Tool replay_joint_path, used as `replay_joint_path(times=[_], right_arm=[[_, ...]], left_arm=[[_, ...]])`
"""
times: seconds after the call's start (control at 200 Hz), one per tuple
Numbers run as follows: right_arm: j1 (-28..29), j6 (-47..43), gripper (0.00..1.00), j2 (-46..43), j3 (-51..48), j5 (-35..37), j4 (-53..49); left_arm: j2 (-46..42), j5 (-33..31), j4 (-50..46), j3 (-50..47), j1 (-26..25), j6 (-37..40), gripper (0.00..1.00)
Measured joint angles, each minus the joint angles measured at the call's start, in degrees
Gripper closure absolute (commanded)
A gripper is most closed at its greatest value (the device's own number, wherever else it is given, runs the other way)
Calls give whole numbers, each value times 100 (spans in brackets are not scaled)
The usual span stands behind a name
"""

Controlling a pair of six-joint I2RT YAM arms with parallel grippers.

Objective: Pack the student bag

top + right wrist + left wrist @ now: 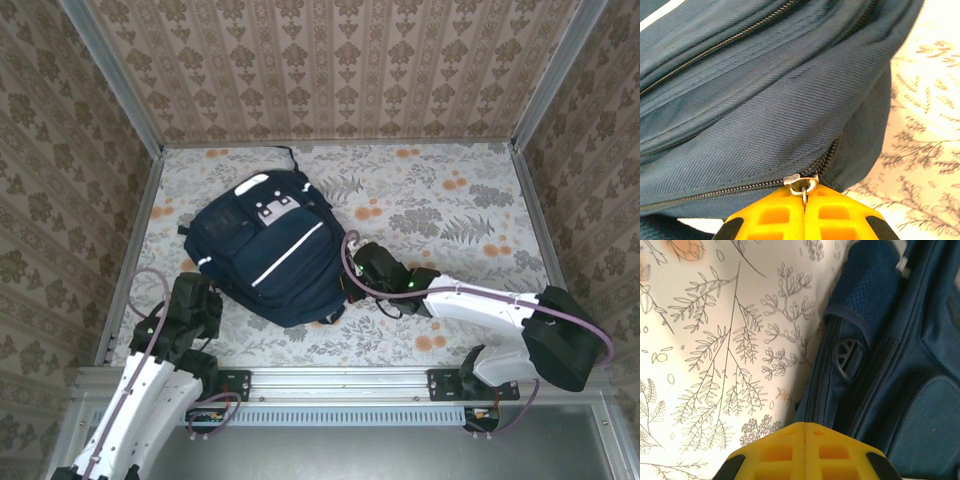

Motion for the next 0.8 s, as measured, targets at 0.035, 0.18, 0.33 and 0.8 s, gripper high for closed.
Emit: replay_joint_path(times=[0.035,0.18,0.33,0.8], right_arm=[[105,22,100,-4,4,11,-59],[704,72,100,181,197,9,-256],[1226,76,100,855,848,-164,-293],[1558,-70,100,3021,3132,-1314,-116]], left_arm=[[138,149,87,4,35,140,87],[601,577,238,179,61,680,66],[671,699,151,575,61,1047,60],[-90,778,-1329,1300,22,1237,56]])
